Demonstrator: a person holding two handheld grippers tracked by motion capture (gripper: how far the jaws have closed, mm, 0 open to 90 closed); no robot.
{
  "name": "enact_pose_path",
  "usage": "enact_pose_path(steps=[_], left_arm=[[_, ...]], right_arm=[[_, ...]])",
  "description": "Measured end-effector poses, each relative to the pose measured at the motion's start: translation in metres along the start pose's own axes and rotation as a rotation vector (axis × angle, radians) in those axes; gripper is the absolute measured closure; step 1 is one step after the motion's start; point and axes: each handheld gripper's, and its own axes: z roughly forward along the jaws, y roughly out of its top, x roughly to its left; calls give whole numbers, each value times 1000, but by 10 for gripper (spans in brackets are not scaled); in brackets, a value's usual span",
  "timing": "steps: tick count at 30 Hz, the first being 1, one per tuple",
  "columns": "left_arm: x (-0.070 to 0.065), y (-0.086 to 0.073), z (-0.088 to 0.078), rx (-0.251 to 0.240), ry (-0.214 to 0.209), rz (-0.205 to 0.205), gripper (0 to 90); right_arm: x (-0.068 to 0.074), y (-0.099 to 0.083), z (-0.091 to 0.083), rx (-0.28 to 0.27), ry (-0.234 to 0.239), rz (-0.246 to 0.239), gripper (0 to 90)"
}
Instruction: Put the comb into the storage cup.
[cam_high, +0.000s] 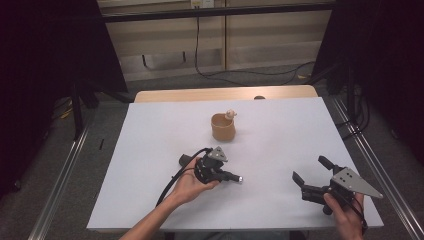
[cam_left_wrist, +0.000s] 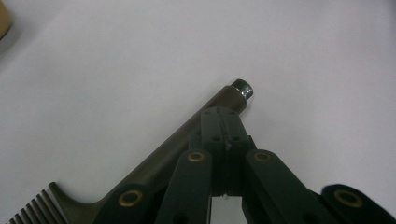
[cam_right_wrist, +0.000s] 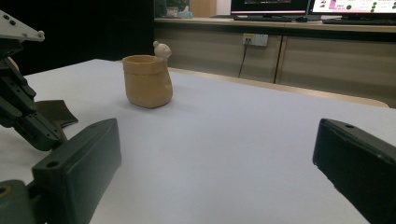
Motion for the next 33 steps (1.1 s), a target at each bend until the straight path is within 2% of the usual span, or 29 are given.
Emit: enact_pose_path(steps=[14, 16, 33], left_arm=[[7, 1, 3, -3, 0, -12, 900], [7, 1, 4, -9, -1, -22, 900], [3, 3, 13, 10, -5, -20, 900]], right_arm=[[0, 0, 1, 3, -1, -1, 7], [0, 0, 1, 3, 0, -1, 7], [0, 0, 1, 4, 0, -2, 6]])
